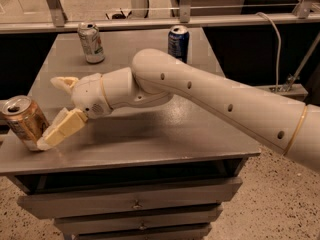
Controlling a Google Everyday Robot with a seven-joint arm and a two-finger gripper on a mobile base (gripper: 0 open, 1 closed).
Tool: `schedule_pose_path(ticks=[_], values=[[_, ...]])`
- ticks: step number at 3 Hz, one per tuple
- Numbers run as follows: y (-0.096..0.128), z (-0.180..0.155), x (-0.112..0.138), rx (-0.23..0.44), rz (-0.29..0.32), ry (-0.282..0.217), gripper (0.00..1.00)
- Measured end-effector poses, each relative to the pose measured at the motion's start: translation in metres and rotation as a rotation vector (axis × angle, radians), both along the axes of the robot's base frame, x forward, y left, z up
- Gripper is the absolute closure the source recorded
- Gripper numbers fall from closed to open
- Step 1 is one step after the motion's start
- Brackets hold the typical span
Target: Move orange can near 7up can
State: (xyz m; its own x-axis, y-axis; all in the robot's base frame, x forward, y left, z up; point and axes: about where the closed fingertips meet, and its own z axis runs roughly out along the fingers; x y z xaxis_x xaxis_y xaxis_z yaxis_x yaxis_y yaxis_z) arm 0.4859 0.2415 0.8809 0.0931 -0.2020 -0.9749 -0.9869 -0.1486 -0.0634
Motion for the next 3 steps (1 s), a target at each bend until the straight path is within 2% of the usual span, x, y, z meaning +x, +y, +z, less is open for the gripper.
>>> schedule_pose_path(ticks=[1, 2, 3], values=[[0.0114, -0.0104, -0.0075, 0.015, 0.005, 0.020, 0.00], [0.0156, -0.0163, -0.0087, 0.025, -0.011, 0.030, 0.15], [0.0151, -0.0181, -0.0075, 0.032, -0.030, 0.035, 0.39]])
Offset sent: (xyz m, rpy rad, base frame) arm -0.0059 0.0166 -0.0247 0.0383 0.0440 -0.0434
